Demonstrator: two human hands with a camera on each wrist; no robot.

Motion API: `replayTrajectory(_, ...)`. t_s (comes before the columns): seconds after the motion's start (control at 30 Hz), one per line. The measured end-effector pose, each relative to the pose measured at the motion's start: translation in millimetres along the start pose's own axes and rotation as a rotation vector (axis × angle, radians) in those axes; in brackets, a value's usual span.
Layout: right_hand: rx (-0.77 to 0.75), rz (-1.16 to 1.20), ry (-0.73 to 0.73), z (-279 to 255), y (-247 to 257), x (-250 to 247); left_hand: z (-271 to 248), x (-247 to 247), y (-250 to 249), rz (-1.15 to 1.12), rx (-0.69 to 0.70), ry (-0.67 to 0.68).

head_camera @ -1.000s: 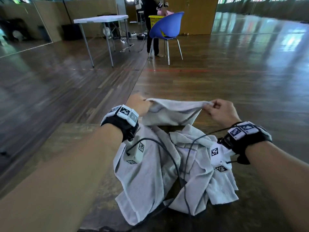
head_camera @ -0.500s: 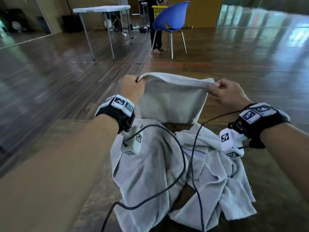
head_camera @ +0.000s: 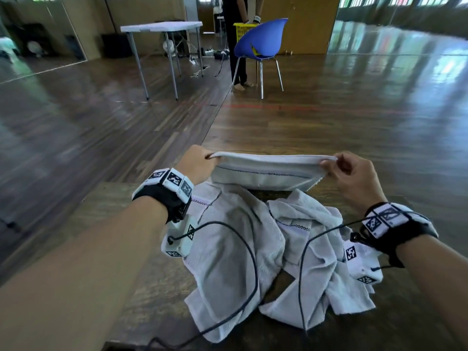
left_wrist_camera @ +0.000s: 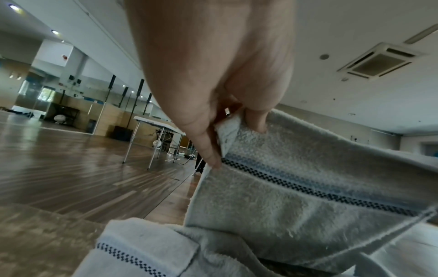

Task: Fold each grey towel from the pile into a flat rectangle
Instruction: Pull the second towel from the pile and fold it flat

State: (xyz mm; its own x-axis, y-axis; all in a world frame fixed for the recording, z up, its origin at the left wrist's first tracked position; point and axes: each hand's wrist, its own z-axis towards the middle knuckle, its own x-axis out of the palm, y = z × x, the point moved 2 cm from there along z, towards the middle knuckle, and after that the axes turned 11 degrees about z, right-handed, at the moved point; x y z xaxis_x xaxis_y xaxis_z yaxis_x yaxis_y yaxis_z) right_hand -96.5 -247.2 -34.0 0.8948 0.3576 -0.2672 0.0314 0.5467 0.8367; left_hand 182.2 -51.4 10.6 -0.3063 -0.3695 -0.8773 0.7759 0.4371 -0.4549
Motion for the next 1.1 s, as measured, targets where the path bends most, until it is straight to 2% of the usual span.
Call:
replayTrajectory(0.37, -0.099, 0.012, 0.014, -75.7, 100.1, -55.2, -95.9, -65.5, -40.7, -0.008, 0.03, -0.092)
replayTrajectory(0.53, -0.025, 0.015, 0.024, -114.2, 134.0, -83.4, -144.8, -80.7, -52.6, -0.052, 0.058, -0.107)
replayTrajectory(0.6, 0.043, 0.044, 0.036, -131.9, 146.7, -91.4, -165.3, -83.9, -58.8, -0.034, 0.08, -0.049)
replayTrajectory(0.7, 0.131, 0.172, 0.032, -168.3, 168.5, -102.5, -197.9, -81.1, -63.6, 0.073, 0.126, 0.13)
replayTrajectory(0.83, 0.232, 0.137, 0.182, -218.7, 184.0, -111.2, -241.4, -67.4, -51.7, 0.134, 0.162, 0.385)
replayTrajectory(0.93, 0.345, 0.164, 0.243, -248.2, 181.8, -106.4, -262.2, -56.8, -42.9, 0.202, 0.166, 0.431)
replayTrajectory(1.1, 0.452, 0.159, 0.206, -254.8, 169.3, -102.6, -259.0, -40.5, -35.3, 0.082, 0.145, 0.493)
